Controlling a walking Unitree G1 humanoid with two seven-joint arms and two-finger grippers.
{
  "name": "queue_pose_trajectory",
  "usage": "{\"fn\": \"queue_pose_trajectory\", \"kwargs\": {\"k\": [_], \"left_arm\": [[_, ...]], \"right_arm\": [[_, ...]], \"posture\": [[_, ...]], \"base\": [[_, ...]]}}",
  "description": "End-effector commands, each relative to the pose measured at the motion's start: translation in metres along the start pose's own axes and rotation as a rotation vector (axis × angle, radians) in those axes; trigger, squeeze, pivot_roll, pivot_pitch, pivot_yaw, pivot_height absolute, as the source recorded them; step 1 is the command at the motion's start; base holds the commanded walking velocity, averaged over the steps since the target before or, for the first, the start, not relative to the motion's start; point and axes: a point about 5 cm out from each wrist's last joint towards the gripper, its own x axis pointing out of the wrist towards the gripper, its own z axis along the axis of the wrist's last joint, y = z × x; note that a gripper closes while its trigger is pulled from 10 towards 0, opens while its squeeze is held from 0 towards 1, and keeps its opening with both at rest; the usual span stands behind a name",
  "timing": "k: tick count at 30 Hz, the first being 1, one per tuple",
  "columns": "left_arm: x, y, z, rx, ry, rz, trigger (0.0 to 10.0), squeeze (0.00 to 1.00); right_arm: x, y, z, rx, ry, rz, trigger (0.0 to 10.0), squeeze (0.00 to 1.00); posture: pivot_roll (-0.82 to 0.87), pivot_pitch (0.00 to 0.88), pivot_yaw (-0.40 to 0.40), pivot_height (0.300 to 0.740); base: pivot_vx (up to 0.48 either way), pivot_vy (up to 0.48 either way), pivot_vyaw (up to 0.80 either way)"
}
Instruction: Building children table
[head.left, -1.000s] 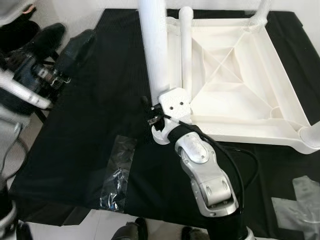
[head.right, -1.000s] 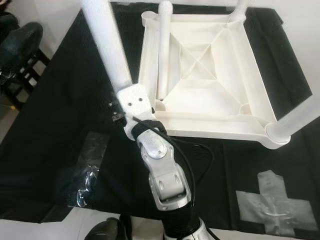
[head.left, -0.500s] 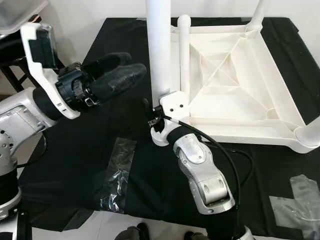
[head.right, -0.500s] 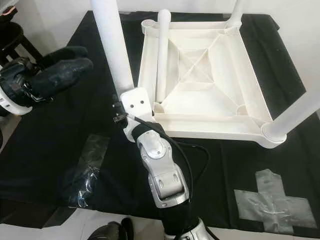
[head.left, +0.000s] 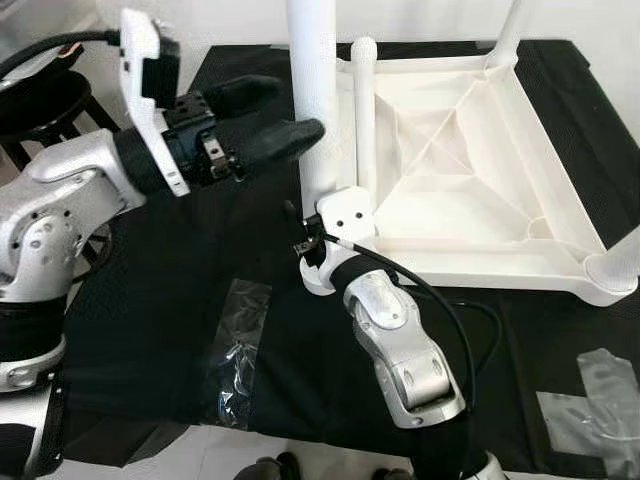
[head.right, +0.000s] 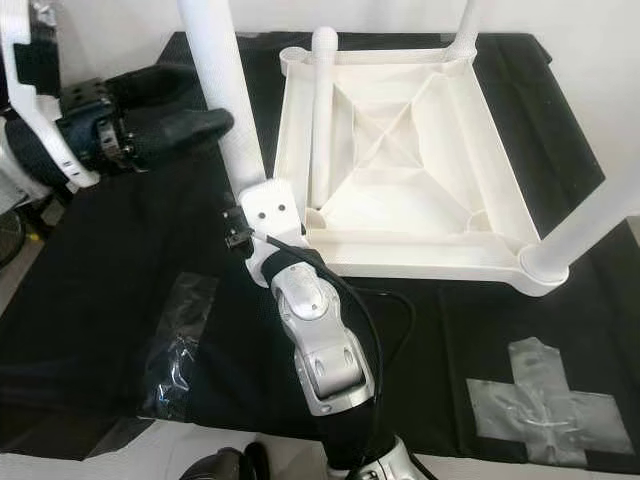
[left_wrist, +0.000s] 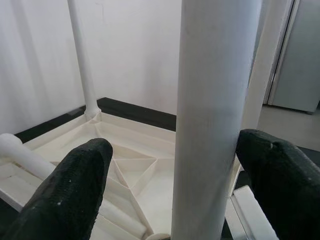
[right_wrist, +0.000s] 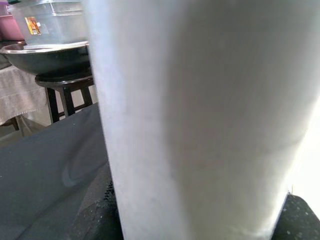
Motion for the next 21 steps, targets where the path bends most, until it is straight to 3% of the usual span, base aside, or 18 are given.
{"fn": "queue_pose_trajectory", "kwargs": {"k": [1, 9, 10, 12, 13, 15, 16, 17, 21], "left_arm": [[0.010, -0.003, -0.001, 0.012, 0.005, -0.024, 10.0, 0.00], [0.028, -0.012, -0.002, -0.021, 0.010, -0.129, 10.0, 0.00], [0.028, -0.014, -0.002, -0.045, 0.014, -0.162, 9.1, 0.00], [0.029, -0.016, -0.003, -0.056, 0.016, -0.186, 9.1, 0.00], [0.029, -0.017, -0.004, -0.060, 0.018, -0.204, 4.9, 0.00], [0.029, -0.018, -0.005, -0.062, 0.028, -0.222, 4.9, 0.00], [0.029, -0.020, -0.005, -0.056, 0.037, -0.236, 3.0, 0.00], [0.028, -0.021, -0.006, -0.060, 0.045, -0.248, 0.0, 0.00], [0.025, -0.021, -0.005, -0.058, 0.064, -0.263, 0.0, 0.00]], "right_arm": [[-0.001, 0.024, -0.040, 0.113, 0.204, 0.055, 10.0, 0.00], [0.001, 0.024, -0.040, 0.117, 0.205, 0.057, 10.0, 0.00], [0.001, 0.024, -0.041, 0.115, 0.205, 0.057, 10.0, 0.00], [0.001, 0.023, -0.041, 0.114, 0.204, 0.057, 10.0, 0.00], [0.001, 0.023, -0.041, 0.113, 0.204, 0.058, 10.0, 0.00], [0.001, 0.023, -0.041, 0.112, 0.203, 0.058, 10.0, 0.00], [0.001, 0.023, -0.041, 0.111, 0.202, 0.058, 10.0, 0.00], [0.002, 0.023, -0.041, 0.109, 0.202, 0.059, 10.0, 0.00], [0.002, 0.023, -0.041, 0.106, 0.199, 0.061, 10.0, 0.00]], "posture": [[0.00, 0.207, 0.077, 0.740], [-0.02, 0.216, 0.073, 0.740], [-0.02, 0.219, 0.072, 0.740], [-0.02, 0.219, 0.072, 0.740], [-0.03, 0.217, 0.071, 0.740], [-0.03, 0.217, 0.072, 0.740], [-0.03, 0.217, 0.072, 0.740], [-0.03, 0.215, 0.075, 0.740], [-0.03, 0.212, 0.074, 0.740]], "base": [[0.000, 0.000, 0.00], [0.000, 0.000, 0.00], [0.000, 0.000, 0.00], [0.000, 0.000, 0.00], [0.000, 0.000, 0.00], [0.000, 0.000, 0.00], [0.000, 0.000, 0.00], [0.000, 0.000, 0.00], [0.000, 0.000, 0.00]]}}
